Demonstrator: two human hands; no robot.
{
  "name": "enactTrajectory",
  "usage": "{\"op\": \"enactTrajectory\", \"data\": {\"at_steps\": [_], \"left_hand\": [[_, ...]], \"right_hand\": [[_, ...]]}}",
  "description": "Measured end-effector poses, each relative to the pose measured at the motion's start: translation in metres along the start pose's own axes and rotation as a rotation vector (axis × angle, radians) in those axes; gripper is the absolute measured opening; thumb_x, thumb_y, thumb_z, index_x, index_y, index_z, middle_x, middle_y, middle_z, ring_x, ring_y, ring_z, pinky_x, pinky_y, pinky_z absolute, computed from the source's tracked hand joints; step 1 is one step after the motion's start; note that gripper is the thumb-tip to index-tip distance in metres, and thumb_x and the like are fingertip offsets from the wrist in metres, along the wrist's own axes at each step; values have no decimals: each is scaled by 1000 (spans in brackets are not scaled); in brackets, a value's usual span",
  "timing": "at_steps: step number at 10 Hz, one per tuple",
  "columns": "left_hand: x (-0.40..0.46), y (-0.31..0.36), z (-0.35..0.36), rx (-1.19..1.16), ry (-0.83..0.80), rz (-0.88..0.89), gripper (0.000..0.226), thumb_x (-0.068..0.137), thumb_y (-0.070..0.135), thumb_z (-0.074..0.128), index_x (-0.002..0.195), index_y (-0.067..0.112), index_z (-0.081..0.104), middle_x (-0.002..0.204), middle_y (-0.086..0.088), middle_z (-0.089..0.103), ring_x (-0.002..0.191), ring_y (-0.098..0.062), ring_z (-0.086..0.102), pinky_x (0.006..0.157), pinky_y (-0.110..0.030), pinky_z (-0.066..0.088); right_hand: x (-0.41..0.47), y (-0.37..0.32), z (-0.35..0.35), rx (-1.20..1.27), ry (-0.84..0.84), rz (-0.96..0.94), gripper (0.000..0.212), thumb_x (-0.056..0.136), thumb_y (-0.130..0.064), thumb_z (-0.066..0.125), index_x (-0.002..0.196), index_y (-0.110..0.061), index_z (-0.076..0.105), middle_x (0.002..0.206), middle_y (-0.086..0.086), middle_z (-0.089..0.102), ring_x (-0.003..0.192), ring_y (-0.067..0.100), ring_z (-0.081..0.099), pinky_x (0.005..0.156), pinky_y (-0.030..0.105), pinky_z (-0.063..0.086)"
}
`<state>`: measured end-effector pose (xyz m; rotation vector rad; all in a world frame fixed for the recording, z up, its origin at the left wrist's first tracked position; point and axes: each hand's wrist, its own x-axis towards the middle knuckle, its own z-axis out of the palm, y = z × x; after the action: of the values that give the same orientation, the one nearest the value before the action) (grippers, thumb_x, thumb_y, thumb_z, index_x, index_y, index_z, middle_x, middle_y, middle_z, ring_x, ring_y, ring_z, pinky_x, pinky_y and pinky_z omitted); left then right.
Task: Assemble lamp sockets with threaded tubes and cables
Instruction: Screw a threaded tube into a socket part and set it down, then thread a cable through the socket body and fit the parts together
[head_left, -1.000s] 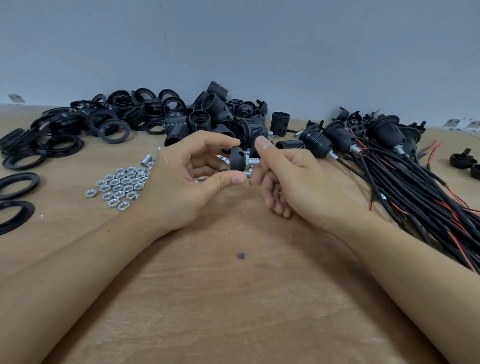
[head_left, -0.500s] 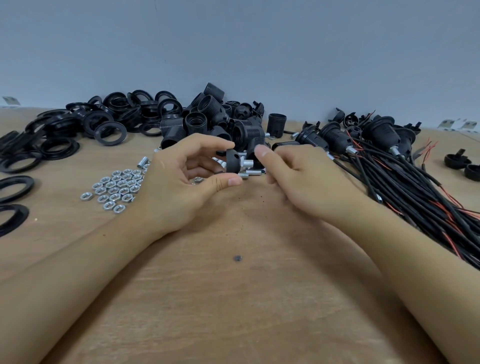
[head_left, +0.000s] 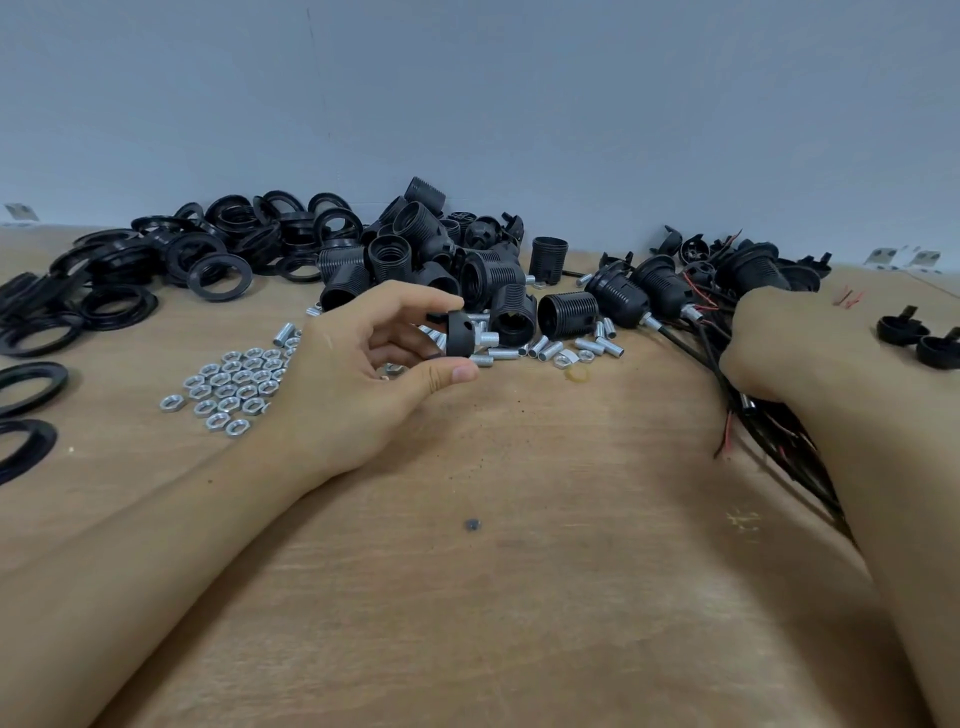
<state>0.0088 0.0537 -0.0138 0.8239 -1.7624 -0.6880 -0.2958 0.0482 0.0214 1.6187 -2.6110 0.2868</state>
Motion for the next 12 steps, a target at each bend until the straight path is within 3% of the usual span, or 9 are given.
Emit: {"op": "enactTrajectory", "data": {"at_steps": [1,3,4,5,7,8,10,11,12], "left_hand": [[0,0,0,12,6,2,45,68,29,82,111,25,68,97,5,68,80,-10,68,78,-21,55],[0,0,0,13,11,4,43,69,29,82,110,29,68,93,12,68,79,-9,67,78,-21,55],[-1,0,-1,18,14,9,42,70,29,82,109,31,67,95,15,67,79,-8,66,78,-20,55],[-1,1,-1,32,10,14,42,70,30,81,110,31,67,99,10,67,78,-8,66,77,-21,55],[-1,0,-2,48,13,5,42,70,33,81,110,32,68,101,11,67,78,-9,66,77,-23,56],[-1,-2,-2,57,11,13,42,71,33,81,110,33,67,102,10,68,78,-10,67,76,-23,56],[0,-3,-2,60,6,13,43,70,38,83,110,35,67,103,12,68,78,-11,67,76,-25,57],[0,-3,-2,57,2,13,43,70,40,83,110,35,68,102,13,68,78,-11,67,76,-24,56],[0,-3,-2,57,7,7,43,71,34,84,111,33,68,102,11,68,77,-11,66,75,-23,56]], "right_hand": [[1,3,-3,43,81,40,11,82,-8,57,88,-9,47,99,22,56,101,45,56,89,47,50],[-1,7,-14,125,152,81,14,82,-8,65,89,1,57,99,30,62,95,46,60,75,41,45],[-2,8,-20,173,211,99,20,83,-8,64,98,5,61,100,30,62,95,46,60,75,42,46],[-4,9,-26,215,254,102,27,85,-2,54,111,2,52,108,31,55,103,47,54,81,43,45],[-6,7,-28,276,365,48,31,88,-6,50,119,-4,49,106,31,59,103,46,51,75,39,36],[-4,6,-25,282,358,-27,31,88,-7,47,119,-12,53,98,25,60,98,42,50,71,37,35],[-5,5,-24,297,338,-125,32,88,-4,61,118,-13,68,110,22,67,111,43,54,89,43,46],[-3,6,-22,267,408,-104,24,92,-13,57,112,-13,71,102,25,67,105,44,52,82,43,46],[-3,3,-20,192,400,-74,23,95,-17,50,97,-4,69,90,28,61,80,37,43,64,36,36]]}}
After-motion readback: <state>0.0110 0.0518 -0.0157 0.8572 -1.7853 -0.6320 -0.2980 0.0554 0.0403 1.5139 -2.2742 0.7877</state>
